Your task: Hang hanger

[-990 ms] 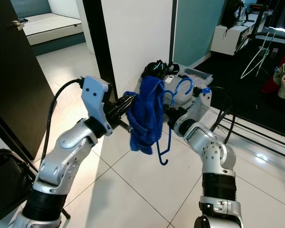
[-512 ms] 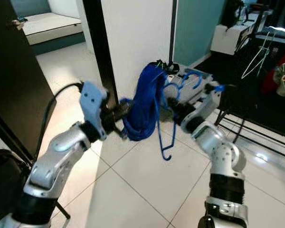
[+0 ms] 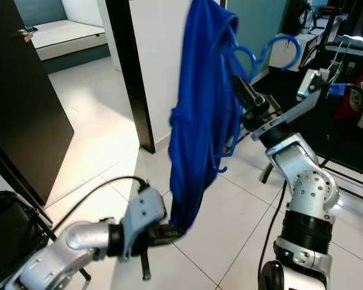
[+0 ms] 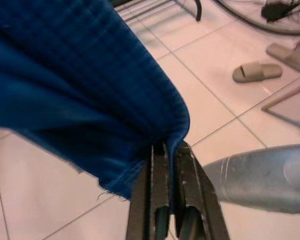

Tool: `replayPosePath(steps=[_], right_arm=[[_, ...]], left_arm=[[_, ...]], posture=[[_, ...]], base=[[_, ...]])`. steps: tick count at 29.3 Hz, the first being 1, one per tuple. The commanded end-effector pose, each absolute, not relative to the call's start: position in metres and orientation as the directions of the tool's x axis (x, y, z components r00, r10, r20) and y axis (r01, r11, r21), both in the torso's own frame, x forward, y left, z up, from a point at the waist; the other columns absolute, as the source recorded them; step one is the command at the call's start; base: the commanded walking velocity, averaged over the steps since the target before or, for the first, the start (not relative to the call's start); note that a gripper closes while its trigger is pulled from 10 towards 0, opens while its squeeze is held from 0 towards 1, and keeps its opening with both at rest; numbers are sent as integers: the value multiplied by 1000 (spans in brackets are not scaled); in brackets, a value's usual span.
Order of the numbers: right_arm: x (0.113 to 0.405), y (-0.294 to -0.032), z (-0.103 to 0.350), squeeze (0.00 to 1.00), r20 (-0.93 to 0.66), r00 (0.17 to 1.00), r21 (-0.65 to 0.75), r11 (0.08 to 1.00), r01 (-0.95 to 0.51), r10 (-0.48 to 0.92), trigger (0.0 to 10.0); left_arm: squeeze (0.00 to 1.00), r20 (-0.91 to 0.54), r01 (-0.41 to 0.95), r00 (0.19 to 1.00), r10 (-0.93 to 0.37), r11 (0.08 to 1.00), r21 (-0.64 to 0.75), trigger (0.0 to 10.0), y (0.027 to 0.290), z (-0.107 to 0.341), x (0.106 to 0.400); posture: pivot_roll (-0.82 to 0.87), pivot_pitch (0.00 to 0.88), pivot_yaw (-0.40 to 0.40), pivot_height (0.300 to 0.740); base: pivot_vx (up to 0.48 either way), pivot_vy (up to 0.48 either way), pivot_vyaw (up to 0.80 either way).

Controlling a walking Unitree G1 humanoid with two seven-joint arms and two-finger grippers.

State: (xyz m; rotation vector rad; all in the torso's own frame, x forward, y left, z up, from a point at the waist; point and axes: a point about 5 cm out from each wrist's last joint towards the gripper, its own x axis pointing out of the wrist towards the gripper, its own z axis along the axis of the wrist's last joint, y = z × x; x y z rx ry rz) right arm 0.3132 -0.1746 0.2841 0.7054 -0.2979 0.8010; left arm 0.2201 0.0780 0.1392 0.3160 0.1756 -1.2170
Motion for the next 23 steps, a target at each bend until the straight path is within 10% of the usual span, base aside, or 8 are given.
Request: replayPosePath(steps=[1,2,3,17,23], right_arm=[[306,-170,291,0,521,610,409,452,-792,597,10000],[306,-170,291,0,521,610,409,452,-792,597,10000],[304,-170,290,0,519,604,402,451,-797,605,10000],[303,-173,281,0,462,598,348,486,-801,655,10000],[303,-170,274,0,403,604,304,522,-797,687,10000]], left_arm=[[608,-329,931,364,-871,337,137,10000,82,134,222],[608,-329,931,364,-871,337,137,10000,82,134,222],[1000,-316,929,370,-874,349,122,10000,84,137,222],[1000,-153,972,233,-960,235,4,10000,122,188,208],[1000,-15,882,452,-892,444,160,10000,134,216,236]], posture=[[45,0,7,740],[45,0,7,740],[47,0,9,740],[48,0,7,740],[54,0,1,740]], base=[[0,0,0],[0,0,0],[0,0,0],[0,0,0],[0,0,0]])
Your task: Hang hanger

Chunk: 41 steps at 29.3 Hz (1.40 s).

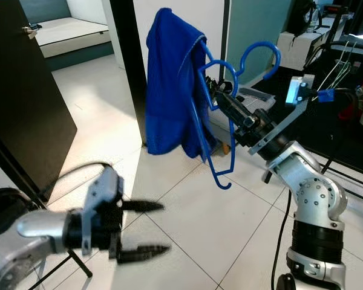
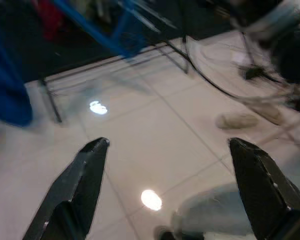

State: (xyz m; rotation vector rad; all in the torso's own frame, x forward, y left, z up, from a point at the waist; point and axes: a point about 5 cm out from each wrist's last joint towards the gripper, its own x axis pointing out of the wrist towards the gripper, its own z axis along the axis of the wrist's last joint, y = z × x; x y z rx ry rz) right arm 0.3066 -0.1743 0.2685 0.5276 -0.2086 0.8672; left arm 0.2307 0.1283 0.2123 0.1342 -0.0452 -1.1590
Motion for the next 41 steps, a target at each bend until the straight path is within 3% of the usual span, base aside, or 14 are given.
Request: replayPosePath(steps=[1,2,3,6,7,9,14,27,29,41], right_arm=[[303,-170,274,0,403,604,304,522,-797,687,10000],[303,-164,267,0,345,609,260,551,-793,714,10000],[302,-159,261,0,297,606,221,565,-795,738,10000],[302,-159,261,0,297,606,221,565,-795,738,10000],[301,-154,257,0,265,599,197,566,-801,755,10000],[299,-151,252,0,235,588,177,561,-809,774,10000],[295,-145,247,0,202,565,158,543,-825,800,10000],[290,-139,248,0,211,537,143,517,-844,817,10000],[292,-140,250,0,224,536,136,519,-844,814,10000],[289,-139,255,0,244,516,129,500,-857,821,10000]], left_arm=[[1000,-15,882,452,-892,444,160,10000,134,216,236],[125,180,734,627,-758,652,190,10000,139,243,260],[0,333,616,703,-628,772,155,10000,138,263,273],[0,333,616,703,-628,772,155,10000,138,263,273],[0,446,560,714,-539,823,99,10000,132,277,278],[0,531,546,698,-481,837,40,10000,124,289,279],[0,600,572,657,-456,821,-1,10000,114,301,278],[0,510,426,752,-417,898,105,10000,114,289,291],[0,458,337,800,-388,922,193,10000,112,279,296],[0,434,254,816,-382,911,325,10000,112,270,297]], posture=[[54,0,1,740],[54,0,0,740],[51,0,-1,740],[51,0,-1,740],[50,0,-2,740],[44,0,-4,740],[42,0,-1,740],[40,0,5,740],[42,0,0,740],[40,0,-1,740]], base=[[0,0,0],[0,0,0],[0,0,0],[0,0,0],[0,0,0],[0,0,0],[0,0,0],[0,0,0],[0,0,0],[0,0,0]])
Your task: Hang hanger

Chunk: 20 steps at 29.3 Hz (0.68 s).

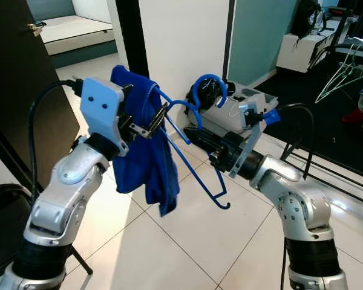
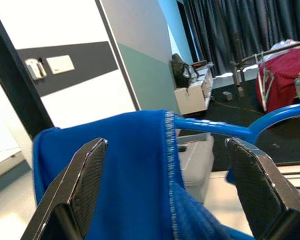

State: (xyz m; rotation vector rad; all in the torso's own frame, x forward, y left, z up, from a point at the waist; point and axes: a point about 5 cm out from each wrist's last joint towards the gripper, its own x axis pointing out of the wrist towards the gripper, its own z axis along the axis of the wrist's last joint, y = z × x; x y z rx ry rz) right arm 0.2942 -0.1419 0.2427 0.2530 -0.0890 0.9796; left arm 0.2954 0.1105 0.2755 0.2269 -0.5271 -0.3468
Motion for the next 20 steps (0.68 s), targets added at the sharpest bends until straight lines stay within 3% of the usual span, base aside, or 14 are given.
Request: replayPosePath(steps=[1,8,9,10,11,20], right_arm=[[289,-139,255,0,245,515,129,499,-857,822,10000],[288,-140,257,0,248,508,128,492,-861,825,10000],[287,-140,257,0,250,505,127,489,-863,826,10000],[287,-140,257,0,250,505,127,489,-863,826,10000],[287,-140,258,0,251,503,126,487,-864,827,10000],[286,-140,259,0,255,499,126,484,-866,828,10000]], left_arm=[[0,435,249,815,-384,909,335,10000,112,270,297],[0,434,227,818,-378,905,360,10000,113,269,298],[0,432,223,818,-379,902,369,6039,113,268,298],[0,432,223,818,-379,902,369,6039,113,268,298],[0,429,222,818,-384,898,380,0,113,268,298],[0,420,214,820,-390,888,407,0,112,265,299]], posture=[[40,0,-1,740],[35,0,1,740],[35,0,1,740],[35,0,1,740],[35,0,1,740],[31,0,4,740]], base=[[0,0,0],[0,0,0],[0,0,0],[0,0,0],[0,0,0],[0,0,0]])
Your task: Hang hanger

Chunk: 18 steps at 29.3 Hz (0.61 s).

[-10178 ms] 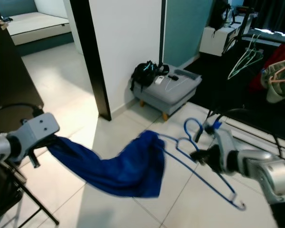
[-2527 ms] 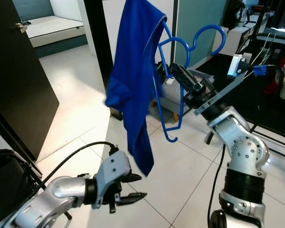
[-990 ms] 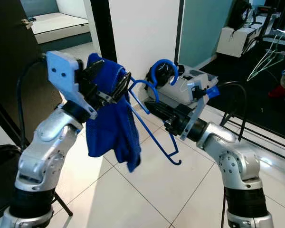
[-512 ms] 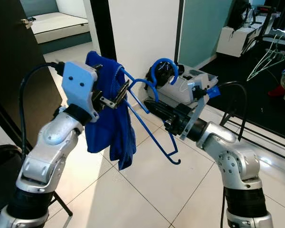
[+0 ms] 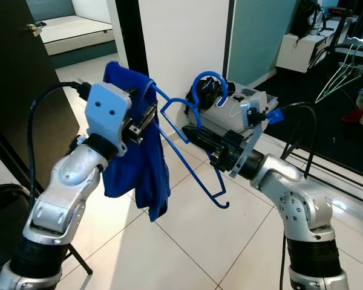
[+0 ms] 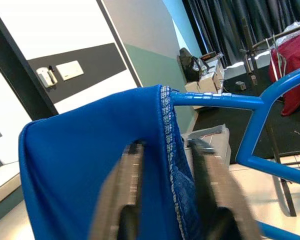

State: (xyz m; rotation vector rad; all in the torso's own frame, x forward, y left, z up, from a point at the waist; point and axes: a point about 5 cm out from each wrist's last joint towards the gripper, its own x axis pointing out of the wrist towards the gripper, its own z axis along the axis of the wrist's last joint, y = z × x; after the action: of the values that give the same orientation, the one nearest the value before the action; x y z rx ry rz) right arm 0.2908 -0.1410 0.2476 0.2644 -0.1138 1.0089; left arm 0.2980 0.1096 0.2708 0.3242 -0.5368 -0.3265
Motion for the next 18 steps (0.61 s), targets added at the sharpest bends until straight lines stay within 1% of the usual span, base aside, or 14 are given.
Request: replayPosePath(steps=[1,7,10,12,16,17,18], right_arm=[[286,-140,259,0,254,500,126,484,-866,828,10000],[286,-140,259,0,255,499,127,483,-866,828,10000],[286,-140,259,0,255,499,127,483,-866,828,10000],[290,-142,255,0,227,535,118,522,-845,814,10000],[292,-143,254,0,217,549,115,537,-836,807,10000],[299,-146,251,0,194,599,116,588,-801,777,10000],[299,-146,251,0,194,599,116,588,-801,777,10000]], left_arm=[[0,420,206,824,-380,892,403,0,115,265,299],[0,416,169,841,-346,898,405,0,126,264,302],[0,416,166,842,-344,898,407,0,127,264,303],[0,422,162,840,-341,900,405,0,127,266,303],[0,425,161,839,-341,901,404,0,127,266,303],[0,435,164,837,-331,912,377,0,128,268,303],[0,435,164,837,-331,912,377,0,128,268,303]], posture=[[30,0,4,740],[32,0,2,740],[32,0,2,740],[31,0,1,740],[31,0,0,740],[32,0,-2,740],[32,0,-2,740]], base=[[0,0,0],[0,0,0],[0,0,0],[0,0,0],[0,0,0],[0,0,0],[0,0,0]])
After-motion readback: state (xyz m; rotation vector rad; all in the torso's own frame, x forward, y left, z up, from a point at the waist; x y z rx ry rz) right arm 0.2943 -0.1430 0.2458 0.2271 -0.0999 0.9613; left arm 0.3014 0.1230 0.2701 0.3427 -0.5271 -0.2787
